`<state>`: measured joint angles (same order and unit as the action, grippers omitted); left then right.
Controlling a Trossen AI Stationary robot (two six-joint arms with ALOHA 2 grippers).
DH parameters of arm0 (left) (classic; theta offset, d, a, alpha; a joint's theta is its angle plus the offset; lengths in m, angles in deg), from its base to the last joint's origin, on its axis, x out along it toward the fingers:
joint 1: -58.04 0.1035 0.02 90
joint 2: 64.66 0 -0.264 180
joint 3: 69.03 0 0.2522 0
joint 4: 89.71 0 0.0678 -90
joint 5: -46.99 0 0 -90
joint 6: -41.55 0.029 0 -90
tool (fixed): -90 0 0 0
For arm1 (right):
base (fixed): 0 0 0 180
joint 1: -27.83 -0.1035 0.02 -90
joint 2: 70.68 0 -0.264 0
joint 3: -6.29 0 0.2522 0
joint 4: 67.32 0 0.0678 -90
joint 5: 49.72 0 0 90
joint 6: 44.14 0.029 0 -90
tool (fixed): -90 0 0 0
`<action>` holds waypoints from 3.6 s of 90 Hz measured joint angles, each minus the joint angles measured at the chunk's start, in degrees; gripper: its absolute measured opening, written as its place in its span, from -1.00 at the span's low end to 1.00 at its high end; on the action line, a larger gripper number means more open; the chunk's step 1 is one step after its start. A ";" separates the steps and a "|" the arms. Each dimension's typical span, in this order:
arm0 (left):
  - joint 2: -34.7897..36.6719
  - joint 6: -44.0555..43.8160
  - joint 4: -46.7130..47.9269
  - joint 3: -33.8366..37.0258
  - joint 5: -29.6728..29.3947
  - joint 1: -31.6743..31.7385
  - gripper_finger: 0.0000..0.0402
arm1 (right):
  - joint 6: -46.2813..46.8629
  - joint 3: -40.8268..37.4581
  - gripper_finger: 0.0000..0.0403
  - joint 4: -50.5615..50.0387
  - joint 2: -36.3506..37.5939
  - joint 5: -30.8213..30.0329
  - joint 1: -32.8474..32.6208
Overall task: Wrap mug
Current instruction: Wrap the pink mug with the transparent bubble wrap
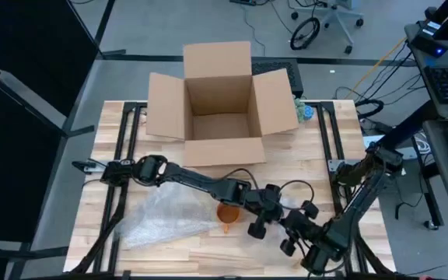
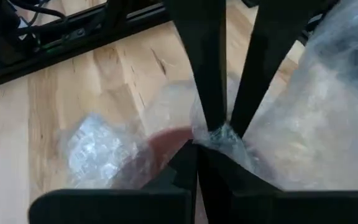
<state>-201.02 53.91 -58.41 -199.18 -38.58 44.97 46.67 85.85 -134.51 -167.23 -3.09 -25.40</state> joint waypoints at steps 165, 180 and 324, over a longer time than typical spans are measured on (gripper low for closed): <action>2.66 -4.56 7.61 3.64 -3.29 1.24 -1.00 | -4.13 2.78 -0.98 -4.31 0.37 -0.30 4.90; 1.73 -4.55 5.86 3.66 -3.00 0.19 -1.00 | -6.95 2.82 -0.98 -4.72 0.37 -0.76 7.55; 8.17 -8.46 19.65 7.29 -12.37 -0.23 -1.00 | -9.19 0.63 -0.98 -3.19 0.70 1.19 8.48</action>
<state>-192.84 45.44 -38.76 -191.89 -50.95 44.74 37.48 86.48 -137.70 -166.54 -1.89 -16.92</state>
